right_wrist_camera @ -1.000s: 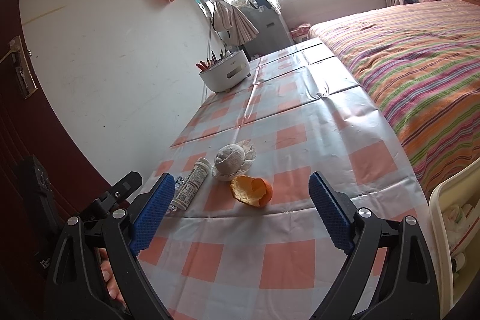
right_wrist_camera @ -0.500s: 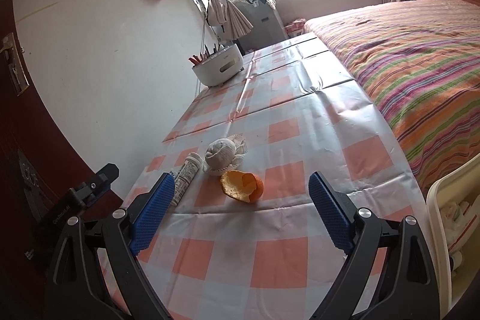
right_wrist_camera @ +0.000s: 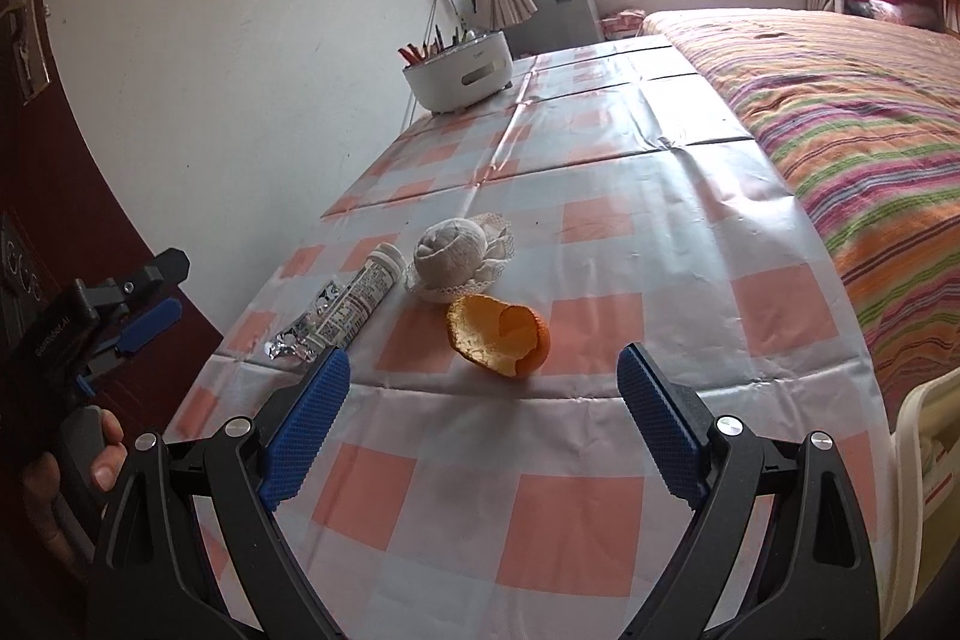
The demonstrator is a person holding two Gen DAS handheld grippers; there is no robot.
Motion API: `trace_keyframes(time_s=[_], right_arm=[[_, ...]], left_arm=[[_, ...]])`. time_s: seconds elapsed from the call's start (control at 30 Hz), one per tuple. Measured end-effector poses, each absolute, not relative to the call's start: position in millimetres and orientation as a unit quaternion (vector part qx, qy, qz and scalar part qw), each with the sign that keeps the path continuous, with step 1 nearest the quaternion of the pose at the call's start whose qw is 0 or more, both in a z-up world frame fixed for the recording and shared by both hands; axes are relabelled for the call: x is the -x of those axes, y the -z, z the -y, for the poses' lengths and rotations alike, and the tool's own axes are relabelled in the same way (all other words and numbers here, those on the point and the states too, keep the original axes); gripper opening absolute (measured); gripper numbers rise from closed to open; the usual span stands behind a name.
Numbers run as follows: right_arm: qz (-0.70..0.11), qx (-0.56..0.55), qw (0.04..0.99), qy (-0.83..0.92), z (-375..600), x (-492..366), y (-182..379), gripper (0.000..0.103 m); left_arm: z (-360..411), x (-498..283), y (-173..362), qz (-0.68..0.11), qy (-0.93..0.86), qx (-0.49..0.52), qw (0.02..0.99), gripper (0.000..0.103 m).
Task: Collect trash
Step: 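Grasp the orange peel with the right tool while the left tool grasps the silver blister pack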
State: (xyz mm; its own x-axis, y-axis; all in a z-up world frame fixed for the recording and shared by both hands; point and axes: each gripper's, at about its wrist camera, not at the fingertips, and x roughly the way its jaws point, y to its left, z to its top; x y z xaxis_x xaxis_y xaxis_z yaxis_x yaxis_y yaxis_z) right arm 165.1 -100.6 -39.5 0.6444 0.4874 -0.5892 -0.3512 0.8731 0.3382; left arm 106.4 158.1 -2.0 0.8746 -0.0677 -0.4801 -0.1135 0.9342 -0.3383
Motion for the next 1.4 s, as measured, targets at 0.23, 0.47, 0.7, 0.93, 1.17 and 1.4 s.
trace_keyframes(time_s=[0.23, 0.47, 0.7, 0.93, 1.17, 1.4], right_arm=[[-0.378, -0.012, 0.895, -0.235, 77.6, -195.3, 55.4, 0.089], [-0.408, -0.009, 0.882, -0.236, 76.4, -213.1, 70.7, 0.078], [-0.436, -0.010, 0.867, -0.242, 65.1, -226.2, 80.0, 0.068], [-0.442, 0.006, 0.862, -0.248, 61.3, -235.9, 78.9, 0.042], [-0.436, -0.020, 0.861, -0.261, 70.8, -232.2, 70.4, 0.029], [-0.425, -0.047, 0.864, -0.267, 86.8, -223.9, 60.2, 0.029]], left_arm=[[-166.8, -111.5, 4.8, -0.264, -0.013, 0.197, 0.944, 0.080], [-172.1, -116.6, 7.2, -0.272, -0.018, 0.209, 0.939, 0.080], [-181.6, -126.7, 14.6, -0.286, -0.030, 0.230, 0.930, 0.080], [-185.5, -138.8, 26.0, -0.306, -0.033, 0.242, 0.920, 0.080], [-178.6, -150.7, 30.6, -0.334, -0.025, 0.212, 0.918, 0.080], [-174.0, -168.0, 39.0, -0.382, -0.024, 0.156, 0.911, 0.080]])
